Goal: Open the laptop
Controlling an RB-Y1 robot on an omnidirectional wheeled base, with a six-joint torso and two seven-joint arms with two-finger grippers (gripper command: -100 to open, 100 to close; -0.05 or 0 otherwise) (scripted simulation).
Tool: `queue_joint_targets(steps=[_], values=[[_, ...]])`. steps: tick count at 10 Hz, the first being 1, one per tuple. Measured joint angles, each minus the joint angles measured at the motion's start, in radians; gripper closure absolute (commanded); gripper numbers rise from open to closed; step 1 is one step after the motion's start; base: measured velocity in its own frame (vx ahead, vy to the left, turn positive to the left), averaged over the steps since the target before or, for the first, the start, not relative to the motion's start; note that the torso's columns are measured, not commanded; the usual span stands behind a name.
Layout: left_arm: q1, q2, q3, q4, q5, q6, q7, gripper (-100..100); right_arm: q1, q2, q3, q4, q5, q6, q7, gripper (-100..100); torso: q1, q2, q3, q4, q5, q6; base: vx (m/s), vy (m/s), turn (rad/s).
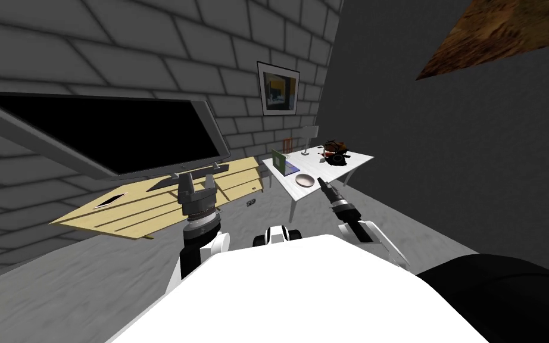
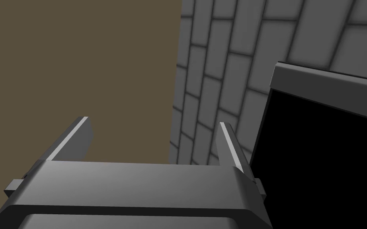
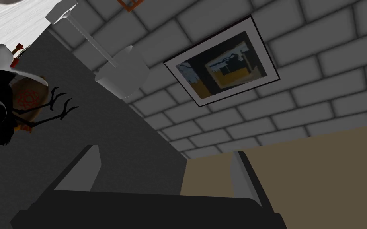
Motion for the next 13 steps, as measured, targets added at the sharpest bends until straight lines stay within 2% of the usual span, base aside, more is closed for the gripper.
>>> queue_joint_targets(steps=[3, 5, 7, 10, 13], values=[[0.000, 0.000, 0.000, 0.000, 0.000, 0.000, 0.000, 0, 0.035, -0.064, -0.040, 0.028, 0.080, 0.046, 0.054, -100, -0.002, -0.001, -0.001, 0.000, 0.000, 0.000, 0.029, 0.136, -0.090], [0.000, 0.000, 0.000, 0.000, 0.000, 0.000, 0.000, 0, 0.042, -0.117, -0.065, 0.046, 0.126, 0.086, 0.081, -100, -0.001, -0.001, 0.000, 0.000, 0.000, 0.000, 0.026, 0.135, -0.055], [0.000, 0.000, 0.000, 0.000, 0.000, 0.000, 0.000, 0, 0.064, -0.150, -0.087, 0.055, 0.171, 0.109, 0.114, -100, 0.000, 0.000, 0.000, 0.000, 0.000, 0.000, 0.044, 0.133, -0.034], [0.000, 0.000, 0.000, 0.000, 0.000, 0.000, 0.000, 0, 0.076, -0.203, -0.118, 0.085, 0.227, 0.130, 0.159, -100, -0.002, -0.001, -0.001, 0.000, -0.001, 0.000, 0.074, 0.107, -0.003], [0.000, 0.000, 0.000, 0.000, 0.000, 0.000, 0.000, 0, 0.092, -0.270, -0.146, 0.091, 0.269, 0.151, 0.194, -100, 0.001, -0.002, -0.001, -0.001, 0.000, 0.000, 0.122, 0.123, 0.027]])
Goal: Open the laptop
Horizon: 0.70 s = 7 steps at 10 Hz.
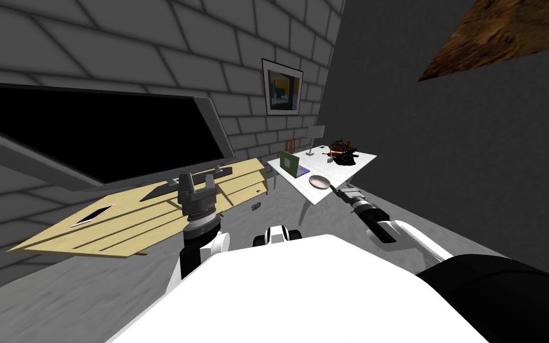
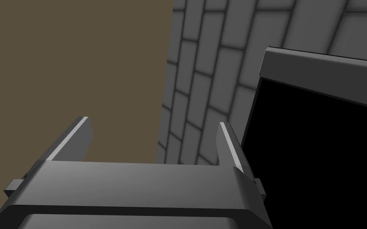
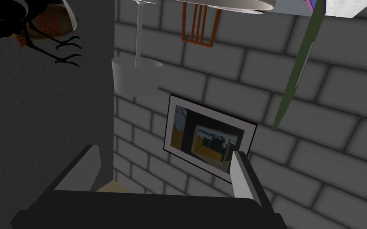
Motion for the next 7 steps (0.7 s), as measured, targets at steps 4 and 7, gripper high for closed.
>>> queue_joint_targets(steps=[4, 7], values=[[0.000, 0.000, 0.000, 0.000, 0.000, 0.000, 0.000, 0, 0.005, -0.093, -0.037, 0.024, 0.050, 0.003, 0.052, -100, -0.001, 0.002, 0.001, 0.001, 0.000, 0.000, 0.139, 0.144, 0.050], [0.000, 0.000, 0.000, 0.000, 0.000, 0.000, 0.000, 0, 0.006, -0.171, -0.059, 0.035, 0.084, 0.002, 0.094, -100, -0.003, 0.001, 0.001, 0.000, -0.001, 0.000, 0.168, 0.101, 0.062]])
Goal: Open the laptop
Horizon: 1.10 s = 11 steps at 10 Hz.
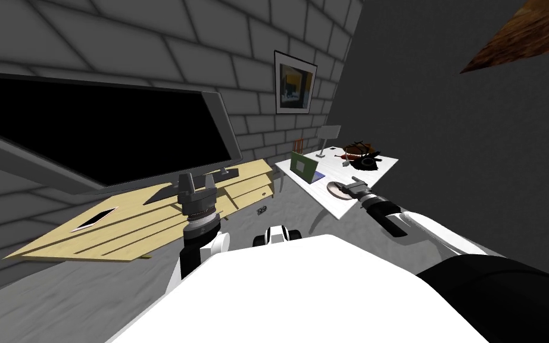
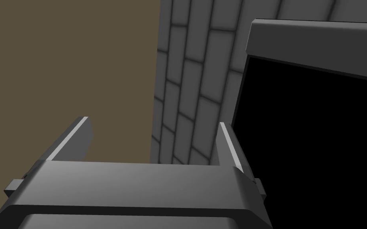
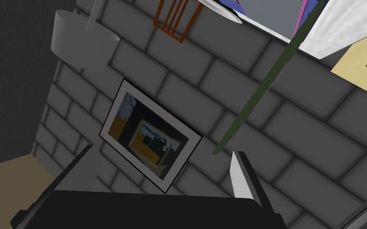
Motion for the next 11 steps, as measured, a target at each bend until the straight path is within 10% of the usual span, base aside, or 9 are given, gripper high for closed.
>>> queue_joint_targets(steps=[9, 10, 11], values=[[0.000, 0.000, 0.000, 0.000, 0.000, 0.000, 0.000, 0, 0.000, -0.183, -0.053, 0.027, 0.071, -0.018, 0.098, -100, -0.001, 0.004, 0.002, 0.001, 0.000, 0.001, 0.132, 0.090, 0.041], [0.000, 0.000, 0.000, 0.000, 0.000, 0.000, 0.000, 0, 0.000, -0.183, -0.053, 0.027, 0.070, -0.018, 0.098, 100, -0.001, 0.006, 0.004, 0.002, 0.000, 0.001, 0.010, 0.001, -0.001], [0.000, 0.000, 0.000, 0.000, 0.000, 0.000, 0.000, 0, -0.002, -0.184, -0.055, 0.027, 0.070, -0.016, 0.098, 100, 0.001, 0.004, 0.003, 0.001, -0.001, 0.000, 0.025, -0.042, -0.008]])
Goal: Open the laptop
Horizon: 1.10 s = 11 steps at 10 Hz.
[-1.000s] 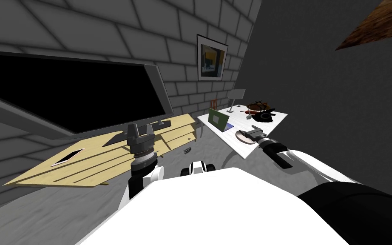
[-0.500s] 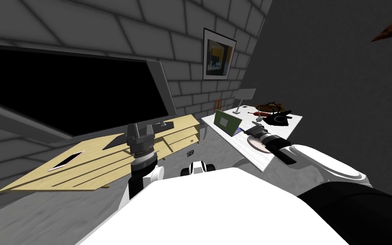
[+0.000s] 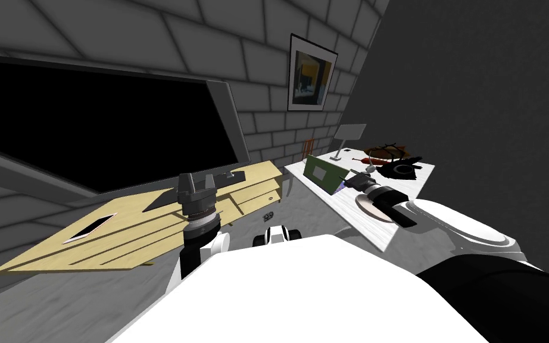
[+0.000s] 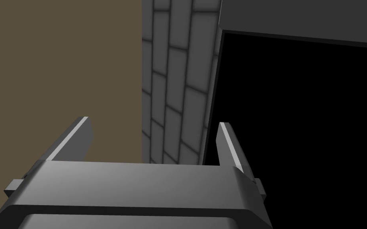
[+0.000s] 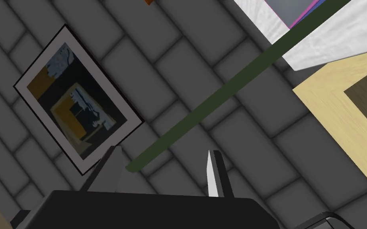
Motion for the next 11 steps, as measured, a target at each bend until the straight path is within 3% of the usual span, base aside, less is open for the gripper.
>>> queue_joint_targets(steps=[11], values=[[0.000, 0.000, 0.000, 0.000, 0.000, 0.000, 0.000, 0, 0.100, -0.228, -0.024, 0.062, -0.241, -0.037, -0.284, 100, -0.006, -0.009, -0.005, -0.004, -0.003, 0.001, 0.020, -0.057, 0.003]])
